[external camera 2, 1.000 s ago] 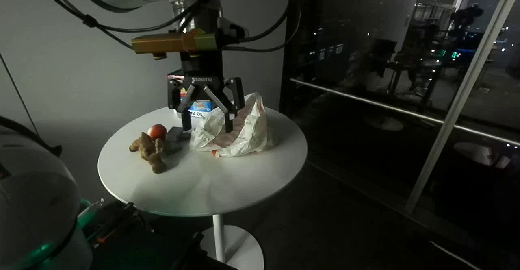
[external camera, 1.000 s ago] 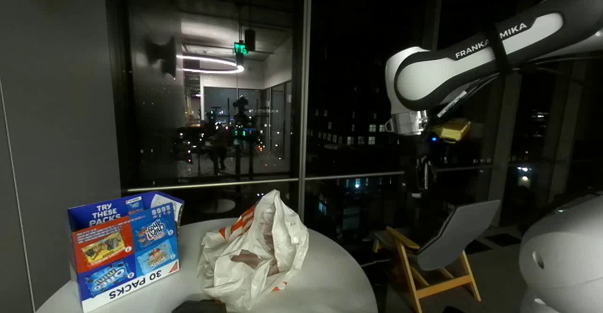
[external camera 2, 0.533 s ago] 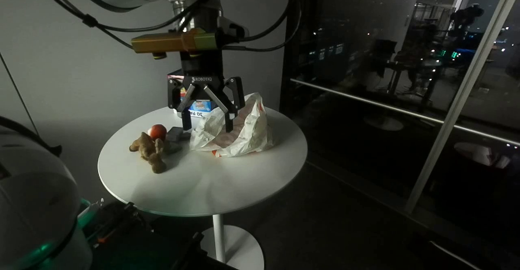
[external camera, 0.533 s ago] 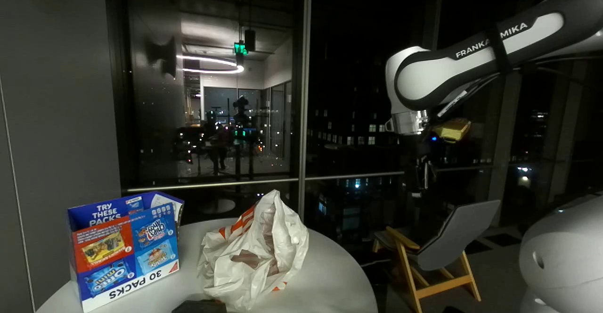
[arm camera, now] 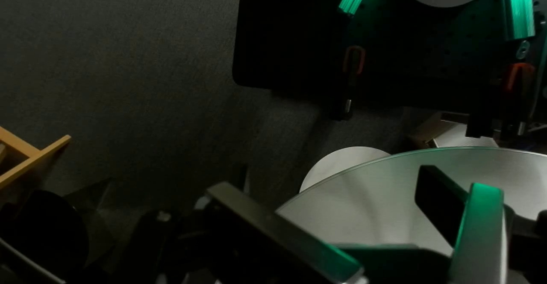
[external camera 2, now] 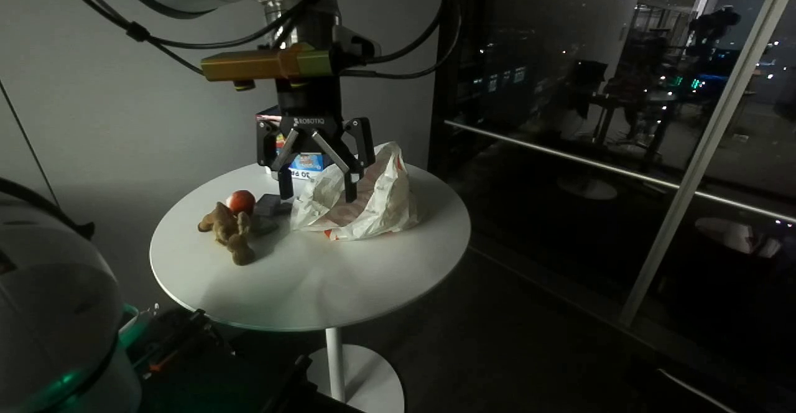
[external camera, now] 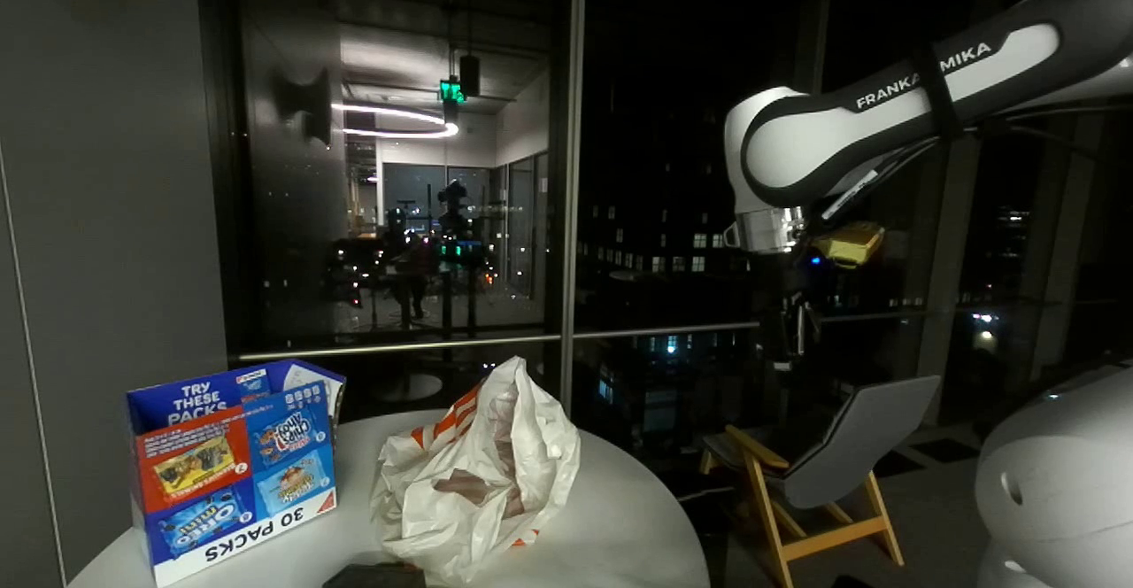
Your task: Pick up the brown toy and put it in the plastic, pick up the red toy and put it in the plastic, pick up the black eraser and put it in the plastic
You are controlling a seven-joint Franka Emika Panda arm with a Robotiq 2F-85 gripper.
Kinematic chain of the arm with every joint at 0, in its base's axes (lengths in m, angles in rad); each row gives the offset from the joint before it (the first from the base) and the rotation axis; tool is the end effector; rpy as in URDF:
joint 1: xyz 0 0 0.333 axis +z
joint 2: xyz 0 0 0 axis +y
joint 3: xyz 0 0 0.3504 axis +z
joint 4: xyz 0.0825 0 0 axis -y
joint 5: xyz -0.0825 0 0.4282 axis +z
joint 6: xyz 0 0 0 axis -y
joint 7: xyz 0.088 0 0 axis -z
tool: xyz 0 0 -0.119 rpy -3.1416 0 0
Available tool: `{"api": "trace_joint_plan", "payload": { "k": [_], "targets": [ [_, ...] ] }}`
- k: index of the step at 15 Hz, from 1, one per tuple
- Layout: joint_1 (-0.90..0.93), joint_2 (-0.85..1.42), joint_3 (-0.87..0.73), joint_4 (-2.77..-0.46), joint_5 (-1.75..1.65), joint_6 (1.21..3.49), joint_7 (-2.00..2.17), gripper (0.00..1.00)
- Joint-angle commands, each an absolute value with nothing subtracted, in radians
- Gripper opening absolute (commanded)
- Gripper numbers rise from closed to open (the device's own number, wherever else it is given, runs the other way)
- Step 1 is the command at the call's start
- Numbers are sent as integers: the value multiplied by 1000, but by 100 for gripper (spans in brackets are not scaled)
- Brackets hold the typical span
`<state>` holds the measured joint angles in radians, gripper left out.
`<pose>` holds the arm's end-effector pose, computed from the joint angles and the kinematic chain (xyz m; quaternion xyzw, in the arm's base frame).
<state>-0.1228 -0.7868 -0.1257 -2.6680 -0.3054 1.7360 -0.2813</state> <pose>0.2990 -0.1073 0.4562 0.9892 0.0738 -0.0951 0.0831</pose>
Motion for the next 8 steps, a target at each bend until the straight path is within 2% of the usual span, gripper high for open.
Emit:
{"api": "trace_joint_plan", "payload": {
  "k": [1,5,8],
  "targets": [
    [-105,-788,-140,-2666,-314,1731,-272,100],
    [-105,-788,-140,-2666,-314,1731,-272,100],
    [-34,-748,-120,-2695,-270,1769,-296,100]
  ]
}}
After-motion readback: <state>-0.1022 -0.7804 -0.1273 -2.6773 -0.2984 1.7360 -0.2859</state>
